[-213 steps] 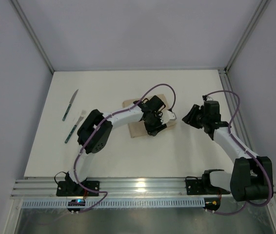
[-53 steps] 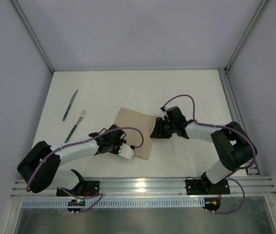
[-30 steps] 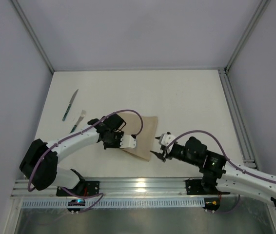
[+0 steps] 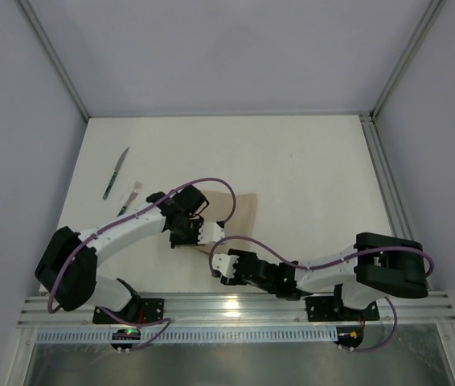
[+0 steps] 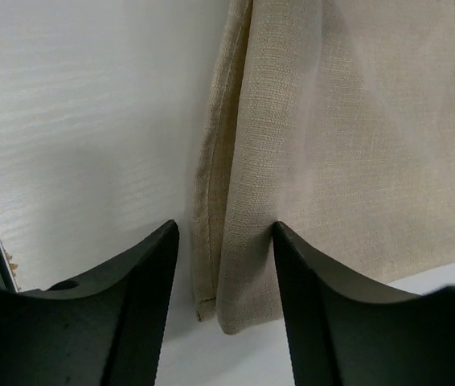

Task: Fold the napkin into a case and place the utensils inside
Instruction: Pick up the lower triangle-folded napkin from the center of the board.

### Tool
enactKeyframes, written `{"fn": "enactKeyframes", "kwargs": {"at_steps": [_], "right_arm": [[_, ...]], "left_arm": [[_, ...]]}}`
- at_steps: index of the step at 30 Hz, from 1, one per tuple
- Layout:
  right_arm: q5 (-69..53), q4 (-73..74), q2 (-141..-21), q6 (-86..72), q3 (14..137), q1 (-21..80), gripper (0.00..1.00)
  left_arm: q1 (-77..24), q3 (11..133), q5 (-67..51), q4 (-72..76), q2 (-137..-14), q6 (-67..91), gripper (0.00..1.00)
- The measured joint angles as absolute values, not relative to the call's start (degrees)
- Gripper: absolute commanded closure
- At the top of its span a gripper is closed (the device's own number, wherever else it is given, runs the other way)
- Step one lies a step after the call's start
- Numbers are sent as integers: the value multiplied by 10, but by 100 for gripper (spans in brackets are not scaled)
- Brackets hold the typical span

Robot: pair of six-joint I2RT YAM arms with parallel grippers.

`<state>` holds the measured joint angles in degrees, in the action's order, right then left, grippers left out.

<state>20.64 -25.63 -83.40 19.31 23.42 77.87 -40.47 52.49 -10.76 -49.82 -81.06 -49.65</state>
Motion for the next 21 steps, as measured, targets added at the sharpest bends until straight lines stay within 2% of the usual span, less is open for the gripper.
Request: {"fn": "enactKeyframes", "kwargs": {"at_steps": [2, 3, 7, 10, 12, 13, 14, 21], "right_arm": [[204, -258, -843, 189, 239, 779, 60], [203, -256, -844, 187, 239, 778, 63], [191, -249, -844, 178, 238, 769, 66], [183, -246, -845, 176, 241, 764, 73], [180, -244, -848, 176, 244, 762, 82], [177, -241, -848, 175, 245, 760, 94], [175, -239, -848, 176, 245, 759, 96], [132, -172, -848, 170, 281, 736, 96]], "left_arm": [[-404, 525, -108, -501, -811, -496, 100], [-404, 525, -108, -503, -811, -496, 100], [-401, 525, -112, -507, -810, -496, 100], [-398, 525, -115, -509, -810, -496, 100], [-397, 525, -117, -512, -810, -496, 100], [-396, 525, -119, -514, -809, -496, 100], [-395, 525, -121, -515, -809, -496, 100], [-392, 525, -131, -529, -808, -498, 100]]}}
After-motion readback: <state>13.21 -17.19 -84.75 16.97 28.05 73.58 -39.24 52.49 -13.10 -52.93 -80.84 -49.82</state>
